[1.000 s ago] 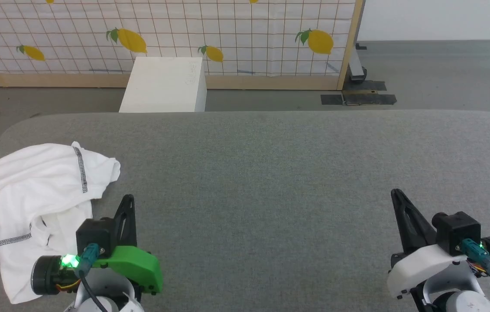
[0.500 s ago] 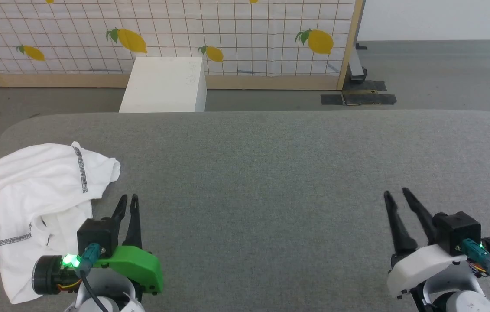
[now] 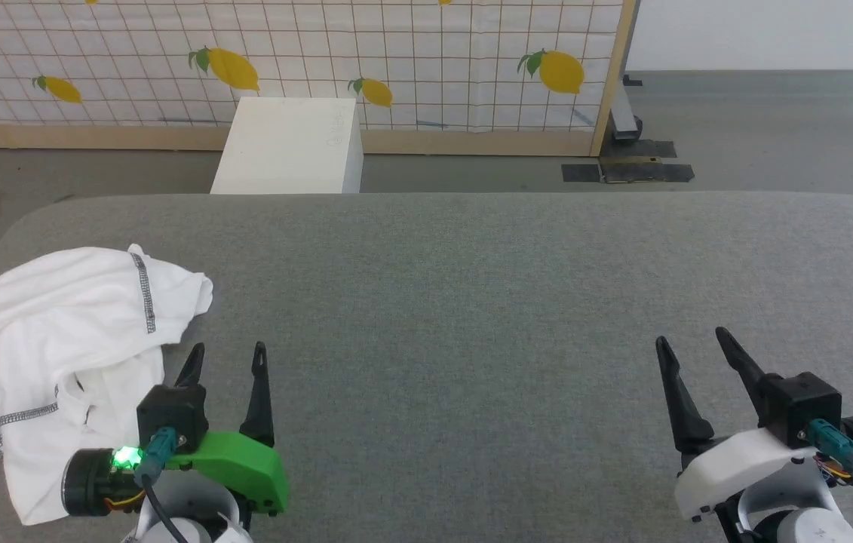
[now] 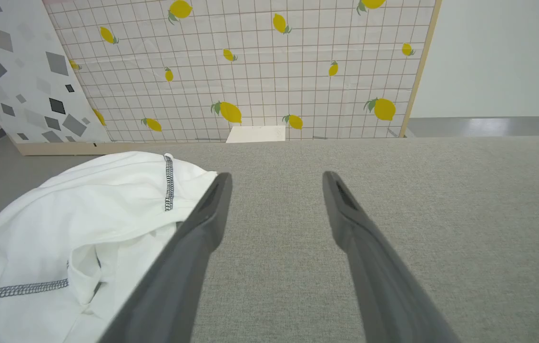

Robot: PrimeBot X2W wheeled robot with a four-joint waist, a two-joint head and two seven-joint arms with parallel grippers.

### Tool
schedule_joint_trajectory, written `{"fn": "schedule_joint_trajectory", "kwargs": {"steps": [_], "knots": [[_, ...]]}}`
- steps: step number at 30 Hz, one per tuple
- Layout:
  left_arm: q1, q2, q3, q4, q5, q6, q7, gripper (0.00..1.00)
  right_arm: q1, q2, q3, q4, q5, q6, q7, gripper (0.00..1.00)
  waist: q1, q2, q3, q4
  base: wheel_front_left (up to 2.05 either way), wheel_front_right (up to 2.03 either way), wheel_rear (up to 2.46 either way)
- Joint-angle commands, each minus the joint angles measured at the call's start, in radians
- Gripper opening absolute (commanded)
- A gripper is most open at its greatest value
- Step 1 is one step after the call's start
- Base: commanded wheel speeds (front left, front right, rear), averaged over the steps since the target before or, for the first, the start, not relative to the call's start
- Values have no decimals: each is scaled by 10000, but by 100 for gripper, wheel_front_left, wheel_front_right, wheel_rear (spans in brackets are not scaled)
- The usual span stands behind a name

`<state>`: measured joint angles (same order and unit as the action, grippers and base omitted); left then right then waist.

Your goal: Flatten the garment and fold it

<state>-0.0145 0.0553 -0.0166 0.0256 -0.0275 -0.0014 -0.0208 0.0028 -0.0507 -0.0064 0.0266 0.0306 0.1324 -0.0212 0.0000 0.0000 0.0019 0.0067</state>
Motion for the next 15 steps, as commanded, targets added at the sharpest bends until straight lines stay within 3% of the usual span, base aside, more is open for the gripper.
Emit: {"fn": "schedule_joint_trajectory", "kwargs": {"steps": [1,15], "knots": [[-30,-6,-33,64,-86,79,-120,100,108,1,-16,65,143,-2,-104,100,0,0,5,41,0,0,0],[-35,-12,-41,167,-313,207,-411,100,173,1,50,264,422,-4,-397,100,0,0,68,696,0,0,0]]}}
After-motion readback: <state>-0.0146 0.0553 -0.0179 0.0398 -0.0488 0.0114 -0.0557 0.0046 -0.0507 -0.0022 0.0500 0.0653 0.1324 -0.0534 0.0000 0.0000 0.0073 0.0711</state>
